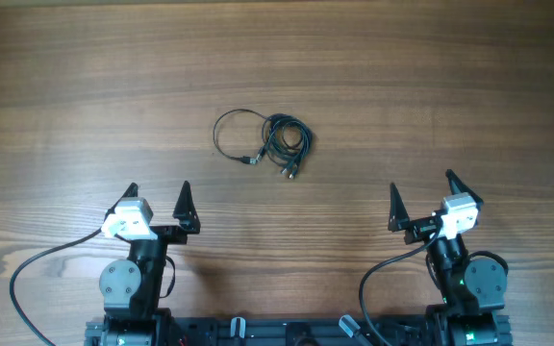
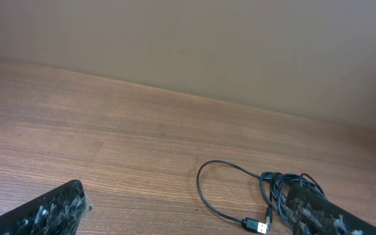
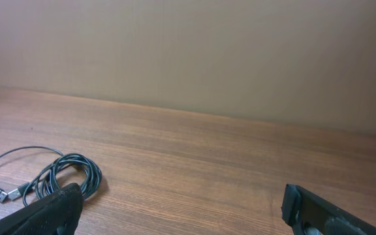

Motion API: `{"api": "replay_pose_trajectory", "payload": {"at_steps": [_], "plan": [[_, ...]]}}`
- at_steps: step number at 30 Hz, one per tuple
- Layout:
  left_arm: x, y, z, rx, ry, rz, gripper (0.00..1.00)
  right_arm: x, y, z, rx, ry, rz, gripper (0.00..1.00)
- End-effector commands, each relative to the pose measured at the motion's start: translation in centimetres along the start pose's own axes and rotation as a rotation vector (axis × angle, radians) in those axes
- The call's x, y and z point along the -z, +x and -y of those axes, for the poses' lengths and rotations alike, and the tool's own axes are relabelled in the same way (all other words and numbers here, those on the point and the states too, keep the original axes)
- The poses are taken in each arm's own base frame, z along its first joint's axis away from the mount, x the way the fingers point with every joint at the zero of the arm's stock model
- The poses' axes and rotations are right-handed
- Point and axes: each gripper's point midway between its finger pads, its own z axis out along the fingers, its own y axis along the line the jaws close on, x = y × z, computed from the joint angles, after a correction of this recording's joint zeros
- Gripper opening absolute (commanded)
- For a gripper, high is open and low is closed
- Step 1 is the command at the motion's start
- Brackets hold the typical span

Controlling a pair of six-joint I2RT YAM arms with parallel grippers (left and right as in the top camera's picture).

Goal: Untangle cables

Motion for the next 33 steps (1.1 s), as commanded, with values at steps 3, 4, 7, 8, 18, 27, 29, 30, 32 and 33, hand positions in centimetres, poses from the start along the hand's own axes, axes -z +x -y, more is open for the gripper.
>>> {"api": "replay_pose_trajectory", "payload": {"at_steps": [3, 4, 7, 8, 18, 27, 29, 30, 32, 33], "plan": [[0.01, 0.26, 0.14, -0.001, 0.011, -0.008, 1.00, -0.04, 0.07, 0.01, -0.001, 0.003, -0.002, 1.00], [0.01, 0.25, 0.14, -0.001, 0.011, -0.008, 1.00, -0.04, 0.07, 0.01, -0.001, 0.003, -0.002, 1.00], [0.01, 0.25, 0.14, -0.001, 0.011, -0.008, 1.00, -0.04, 0.07, 0.01, -0.001, 0.003, -0.002, 1.00], [0.01, 0.25, 0.14, -0.001, 0.011, -0.008, 1.00, -0.04, 0.07, 0.01, -0.001, 0.003, -0.002, 1.00], [0.01, 0.26, 0.14, -0.001, 0.011, -0.008, 1.00, -0.04, 0.07, 0.01, -0.001, 0.003, -0.002, 1.00], [0.01, 0.25, 0.14, -0.001, 0.011, -0.008, 1.00, -0.04, 0.07, 0.01, -0.001, 0.003, -0.002, 1.00], [0.01, 0.26, 0.14, -0.001, 0.011, -0.008, 1.00, -0.04, 0.07, 0.01, -0.001, 0.003, -0.002, 0.98], [0.01, 0.26, 0.14, -0.001, 0.011, -0.008, 1.00, -0.04, 0.07, 0.01, -0.001, 0.003, -0.002, 1.00], [0.01, 0.26, 0.14, -0.001, 0.011, -0.008, 1.00, -0.04, 0.07, 0.01, -0.001, 0.003, -0.002, 1.00], [0.01, 0.26, 0.14, -0.001, 0.011, -0.008, 1.00, -0.04, 0.07, 0.01, -0.001, 0.003, -0.002, 1.00]]}}
